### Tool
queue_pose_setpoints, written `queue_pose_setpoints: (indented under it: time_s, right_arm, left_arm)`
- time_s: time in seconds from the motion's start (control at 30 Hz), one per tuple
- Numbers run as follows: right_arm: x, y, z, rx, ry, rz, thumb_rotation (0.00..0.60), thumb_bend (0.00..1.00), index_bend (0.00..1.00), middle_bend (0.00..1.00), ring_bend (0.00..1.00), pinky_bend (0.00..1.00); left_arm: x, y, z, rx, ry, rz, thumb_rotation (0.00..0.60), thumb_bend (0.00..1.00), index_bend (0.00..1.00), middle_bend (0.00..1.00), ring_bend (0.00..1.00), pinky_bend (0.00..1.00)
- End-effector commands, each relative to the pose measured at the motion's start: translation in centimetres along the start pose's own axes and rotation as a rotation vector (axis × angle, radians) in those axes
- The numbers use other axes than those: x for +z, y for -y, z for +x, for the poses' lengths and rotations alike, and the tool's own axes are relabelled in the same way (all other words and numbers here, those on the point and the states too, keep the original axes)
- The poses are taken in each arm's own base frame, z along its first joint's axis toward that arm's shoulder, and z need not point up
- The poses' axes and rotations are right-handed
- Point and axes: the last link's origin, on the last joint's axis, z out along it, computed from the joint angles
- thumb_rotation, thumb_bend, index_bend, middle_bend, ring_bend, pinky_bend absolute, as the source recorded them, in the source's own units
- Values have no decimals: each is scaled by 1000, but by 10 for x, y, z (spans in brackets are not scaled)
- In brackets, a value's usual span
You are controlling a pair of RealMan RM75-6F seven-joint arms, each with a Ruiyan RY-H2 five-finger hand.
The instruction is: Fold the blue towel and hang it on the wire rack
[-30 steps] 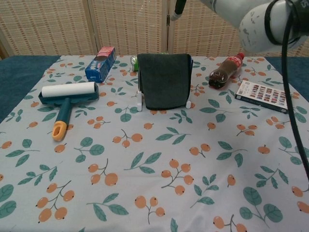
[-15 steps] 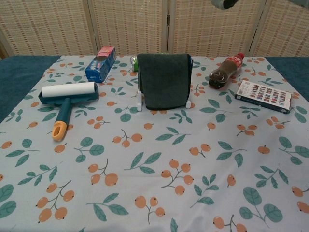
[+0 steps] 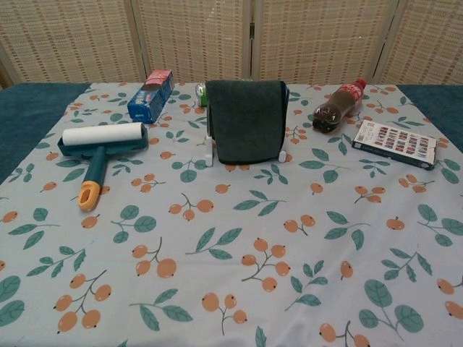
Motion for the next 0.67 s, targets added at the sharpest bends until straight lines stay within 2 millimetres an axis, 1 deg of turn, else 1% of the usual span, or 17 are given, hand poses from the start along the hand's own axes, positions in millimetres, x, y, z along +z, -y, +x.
queue_pose_setpoints:
  time_s: [0.03,0.07,0.2,0.3,0.37,0.5,0.67]
  right_arm:
    - [-49,-20,2,12,-2,-59,600,418,495,565,492,748]
    - [-65,-26,0,17,0,-90,600,418,495,565,492,748]
    - [-106,-40,-8,30,12,-171,600,419,495,570,492,748]
    - [-131,-45,-15,55,39,-216,600,419,495,579,492,748]
    - [-143,-47,-18,72,52,-241,600,419,495,581,492,748]
    - [-155,-49,-20,91,64,-263,600,418,495,599,502,748]
    - [-156,-51,-21,102,69,-260,600,419,495,601,507,748]
  left_arm:
    - [0,0,0,5,-5,5,600,272,186,257,230,378]
    - [0,-1,0,6,-3,7,600,272,185,257,229,373]
    - [-1,-4,0,5,0,12,600,272,185,256,228,367]
    - [-2,-7,-2,4,-1,13,600,271,185,256,228,365]
    - [-4,-10,-3,7,1,9,600,271,184,256,228,363]
    - [-7,-15,-3,17,-7,-1,600,272,182,255,226,359]
    - [-6,-18,-4,16,-2,-7,600,271,182,255,226,358]
